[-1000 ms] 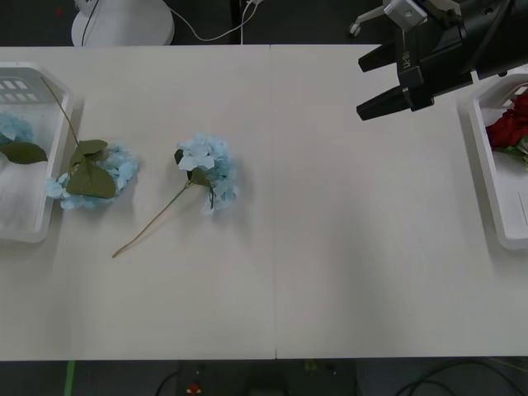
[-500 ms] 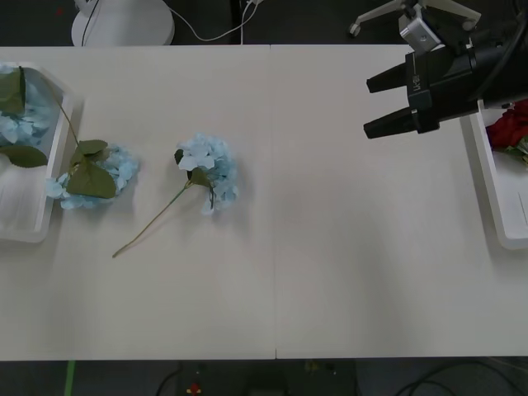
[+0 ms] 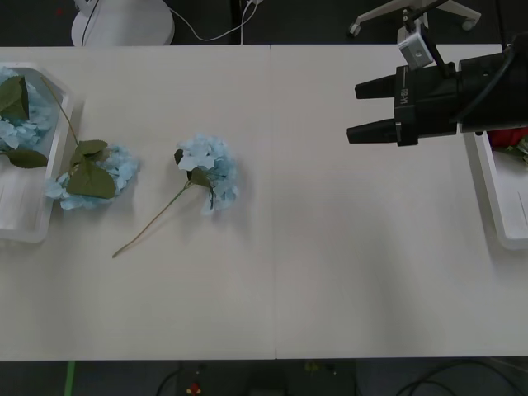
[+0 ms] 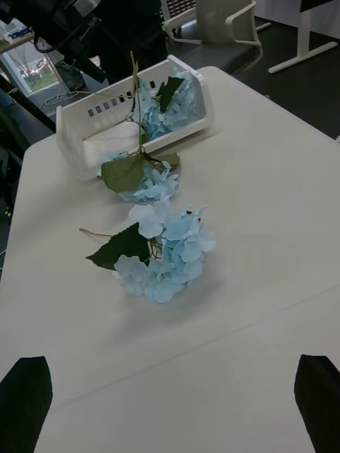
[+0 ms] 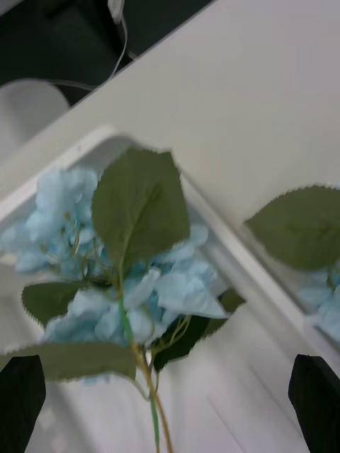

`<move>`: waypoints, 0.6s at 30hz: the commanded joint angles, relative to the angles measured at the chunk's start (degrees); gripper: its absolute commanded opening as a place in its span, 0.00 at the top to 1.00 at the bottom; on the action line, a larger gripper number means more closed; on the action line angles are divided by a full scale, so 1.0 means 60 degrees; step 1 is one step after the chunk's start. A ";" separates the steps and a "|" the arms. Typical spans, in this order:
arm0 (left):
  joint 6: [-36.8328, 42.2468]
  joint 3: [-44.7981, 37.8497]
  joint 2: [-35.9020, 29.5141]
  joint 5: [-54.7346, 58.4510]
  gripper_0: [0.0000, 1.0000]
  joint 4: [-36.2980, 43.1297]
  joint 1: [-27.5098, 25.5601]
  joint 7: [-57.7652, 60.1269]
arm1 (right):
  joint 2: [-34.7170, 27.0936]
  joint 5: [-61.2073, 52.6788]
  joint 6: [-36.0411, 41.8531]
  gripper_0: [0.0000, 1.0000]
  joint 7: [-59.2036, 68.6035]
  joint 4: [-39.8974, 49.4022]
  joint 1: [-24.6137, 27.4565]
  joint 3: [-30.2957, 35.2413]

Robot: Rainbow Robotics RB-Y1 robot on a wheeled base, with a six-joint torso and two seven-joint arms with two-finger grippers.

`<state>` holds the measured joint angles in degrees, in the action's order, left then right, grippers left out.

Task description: Put the red flowers into the right box and the blue flowers into the left box

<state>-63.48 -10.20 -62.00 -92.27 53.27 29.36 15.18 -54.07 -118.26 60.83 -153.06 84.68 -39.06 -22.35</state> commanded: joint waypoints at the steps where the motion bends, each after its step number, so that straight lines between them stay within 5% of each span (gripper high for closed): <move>1: -0.0114 -0.0175 -0.0155 0.1316 0.00 0.0701 -0.0191 -0.2076 | 0.0297 0.0286 -0.0105 0.01 -0.0324 0.0272 -0.0023 0.0297; 18: -0.0319 -0.0175 0.0241 0.4100 0.00 0.2137 -0.0337 -1.1407 | 0.0179 0.1619 0.0701 0.01 -0.0324 0.0316 -0.0272 0.0472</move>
<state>-64.84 -10.20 -61.66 -70.08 64.74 28.72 -42.31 -53.28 -108.87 64.57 -153.06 84.90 -39.07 -21.05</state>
